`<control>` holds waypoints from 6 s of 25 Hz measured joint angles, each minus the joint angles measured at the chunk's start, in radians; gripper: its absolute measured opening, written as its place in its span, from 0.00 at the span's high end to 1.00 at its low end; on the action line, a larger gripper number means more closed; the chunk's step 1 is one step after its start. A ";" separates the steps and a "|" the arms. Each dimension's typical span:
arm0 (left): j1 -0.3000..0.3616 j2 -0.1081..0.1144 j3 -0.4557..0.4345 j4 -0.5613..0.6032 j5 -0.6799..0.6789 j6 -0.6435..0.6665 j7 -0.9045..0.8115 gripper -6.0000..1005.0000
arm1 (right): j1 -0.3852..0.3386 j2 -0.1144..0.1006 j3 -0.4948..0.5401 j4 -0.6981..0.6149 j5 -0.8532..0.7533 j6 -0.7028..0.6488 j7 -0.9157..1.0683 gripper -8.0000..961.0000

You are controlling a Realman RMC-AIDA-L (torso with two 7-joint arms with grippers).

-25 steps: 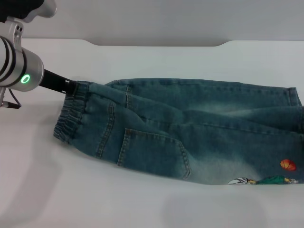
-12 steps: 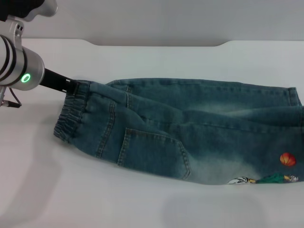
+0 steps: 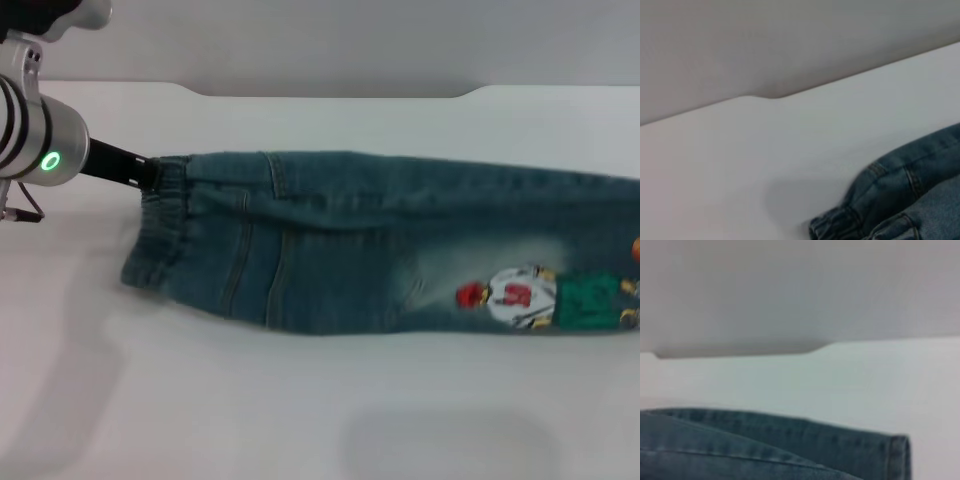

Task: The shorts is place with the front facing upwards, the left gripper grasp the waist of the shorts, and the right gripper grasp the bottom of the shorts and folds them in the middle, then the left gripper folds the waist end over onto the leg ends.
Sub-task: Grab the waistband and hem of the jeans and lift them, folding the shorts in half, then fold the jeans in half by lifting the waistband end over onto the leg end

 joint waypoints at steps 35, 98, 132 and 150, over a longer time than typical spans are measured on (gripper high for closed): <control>-0.007 -0.003 0.061 0.288 -0.104 0.475 -0.001 0.77 | 0.113 0.000 0.083 -0.297 0.010 -0.440 -0.335 0.81; -0.143 -0.005 0.041 0.379 -0.228 0.065 -0.001 0.18 | 0.190 0.013 -0.423 -1.118 1.465 -0.641 -2.009 0.99; -0.125 0.003 0.030 0.368 -0.353 0.113 0.096 0.85 | 0.144 0.013 -0.437 -1.074 1.506 -0.635 -1.970 0.99; -0.059 0.002 -0.014 0.087 -0.259 0.023 0.054 0.95 | 0.266 0.015 -0.501 -1.204 1.507 -0.644 -1.942 0.99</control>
